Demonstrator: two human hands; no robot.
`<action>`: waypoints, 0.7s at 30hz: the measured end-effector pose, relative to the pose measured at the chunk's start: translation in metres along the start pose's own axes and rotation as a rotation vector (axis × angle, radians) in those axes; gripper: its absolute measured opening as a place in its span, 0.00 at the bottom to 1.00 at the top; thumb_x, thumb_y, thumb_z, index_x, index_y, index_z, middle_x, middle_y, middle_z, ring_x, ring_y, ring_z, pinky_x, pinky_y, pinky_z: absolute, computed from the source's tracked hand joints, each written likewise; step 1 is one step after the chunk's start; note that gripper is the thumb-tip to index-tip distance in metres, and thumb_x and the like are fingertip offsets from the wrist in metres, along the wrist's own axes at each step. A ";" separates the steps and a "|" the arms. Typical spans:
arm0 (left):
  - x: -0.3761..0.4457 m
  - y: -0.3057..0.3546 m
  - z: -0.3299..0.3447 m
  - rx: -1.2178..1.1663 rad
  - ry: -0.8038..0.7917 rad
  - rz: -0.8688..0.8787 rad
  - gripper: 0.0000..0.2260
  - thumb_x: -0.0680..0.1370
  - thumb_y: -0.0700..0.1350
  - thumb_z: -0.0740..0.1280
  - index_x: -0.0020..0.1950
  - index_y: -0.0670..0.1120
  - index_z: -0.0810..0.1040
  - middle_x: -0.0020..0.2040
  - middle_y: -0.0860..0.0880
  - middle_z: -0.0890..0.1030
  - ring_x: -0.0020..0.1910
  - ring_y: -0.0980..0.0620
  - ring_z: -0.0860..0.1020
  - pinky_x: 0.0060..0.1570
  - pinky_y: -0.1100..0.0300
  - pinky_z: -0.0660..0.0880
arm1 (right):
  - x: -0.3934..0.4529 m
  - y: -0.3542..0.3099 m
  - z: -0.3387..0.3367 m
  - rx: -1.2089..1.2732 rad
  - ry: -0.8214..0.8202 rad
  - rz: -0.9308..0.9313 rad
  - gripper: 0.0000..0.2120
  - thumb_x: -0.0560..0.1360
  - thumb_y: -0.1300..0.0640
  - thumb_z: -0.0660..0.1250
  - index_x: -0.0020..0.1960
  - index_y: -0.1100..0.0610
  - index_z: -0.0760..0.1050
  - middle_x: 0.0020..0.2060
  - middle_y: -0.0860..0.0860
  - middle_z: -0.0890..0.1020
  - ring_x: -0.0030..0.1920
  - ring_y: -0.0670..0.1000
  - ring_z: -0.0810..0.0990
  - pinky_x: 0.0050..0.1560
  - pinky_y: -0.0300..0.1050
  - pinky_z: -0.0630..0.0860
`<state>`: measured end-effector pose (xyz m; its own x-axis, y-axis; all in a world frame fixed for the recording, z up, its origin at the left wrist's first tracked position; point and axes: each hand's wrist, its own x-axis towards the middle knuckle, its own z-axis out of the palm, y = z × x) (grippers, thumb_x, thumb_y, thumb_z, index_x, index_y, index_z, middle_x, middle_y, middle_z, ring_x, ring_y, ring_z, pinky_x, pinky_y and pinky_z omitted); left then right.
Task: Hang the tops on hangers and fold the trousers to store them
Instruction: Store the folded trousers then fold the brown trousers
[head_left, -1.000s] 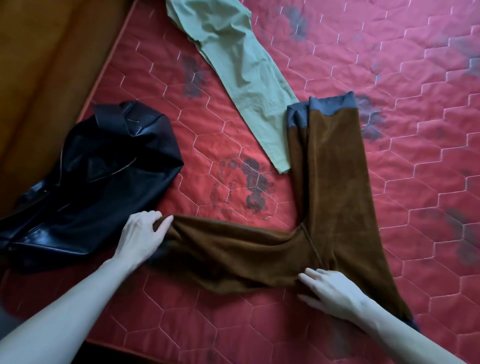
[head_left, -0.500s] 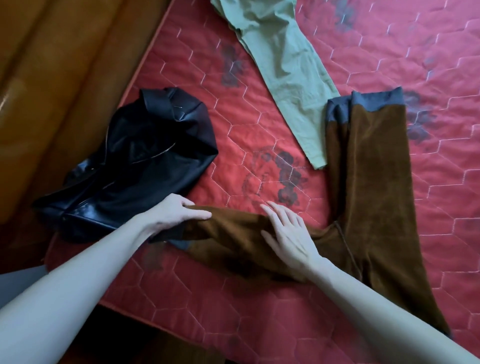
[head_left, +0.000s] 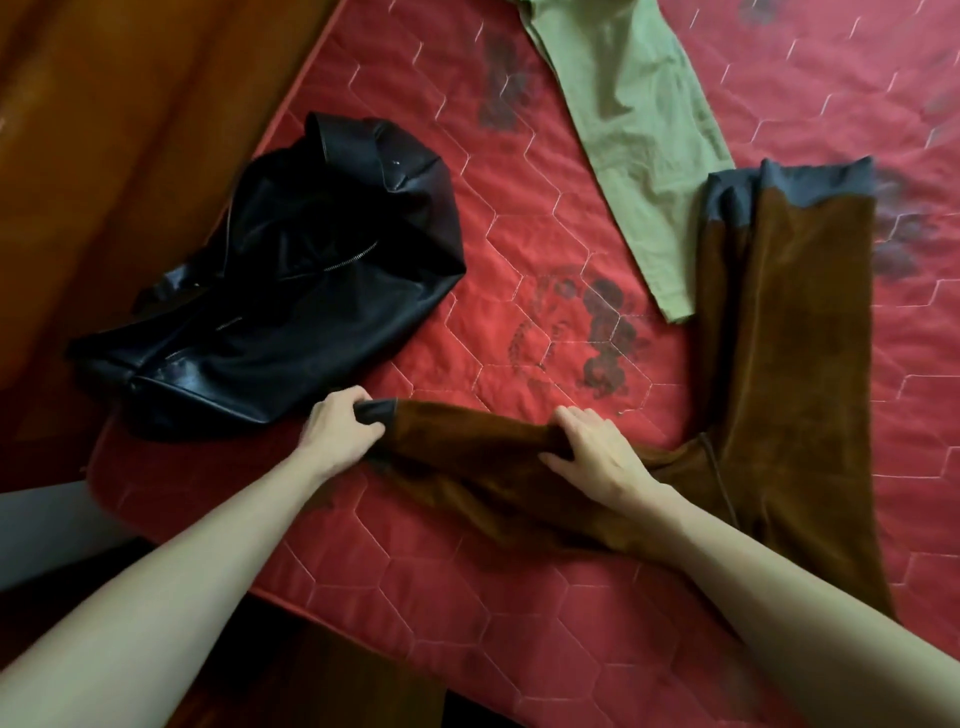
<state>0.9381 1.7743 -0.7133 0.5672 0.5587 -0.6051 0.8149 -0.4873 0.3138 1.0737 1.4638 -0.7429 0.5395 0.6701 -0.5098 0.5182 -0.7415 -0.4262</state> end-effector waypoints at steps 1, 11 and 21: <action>-0.001 -0.002 0.002 -0.076 0.028 -0.007 0.05 0.72 0.41 0.74 0.45 0.47 0.80 0.41 0.47 0.83 0.44 0.45 0.80 0.44 0.55 0.74 | -0.001 0.000 0.001 0.018 0.032 -0.013 0.15 0.79 0.49 0.70 0.53 0.55 0.67 0.51 0.51 0.77 0.56 0.58 0.76 0.52 0.53 0.70; -0.013 0.000 -0.019 -1.142 -0.250 -0.482 0.04 0.78 0.36 0.66 0.44 0.41 0.78 0.34 0.45 0.77 0.24 0.55 0.75 0.17 0.66 0.67 | 0.003 0.003 -0.032 0.551 -0.255 0.141 0.21 0.78 0.38 0.71 0.44 0.56 0.84 0.33 0.48 0.84 0.32 0.49 0.80 0.36 0.44 0.76; -0.012 -0.034 0.018 -0.177 0.057 -0.142 0.09 0.81 0.45 0.71 0.49 0.39 0.80 0.50 0.36 0.82 0.52 0.36 0.81 0.55 0.45 0.78 | -0.005 0.012 0.007 -0.074 -0.199 0.008 0.20 0.77 0.44 0.72 0.60 0.56 0.74 0.56 0.52 0.75 0.60 0.57 0.73 0.55 0.52 0.75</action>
<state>0.9016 1.7717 -0.7299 0.4470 0.6528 -0.6116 0.8924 -0.2783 0.3552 1.0727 1.4516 -0.7510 0.4064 0.6386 -0.6535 0.5656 -0.7375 -0.3690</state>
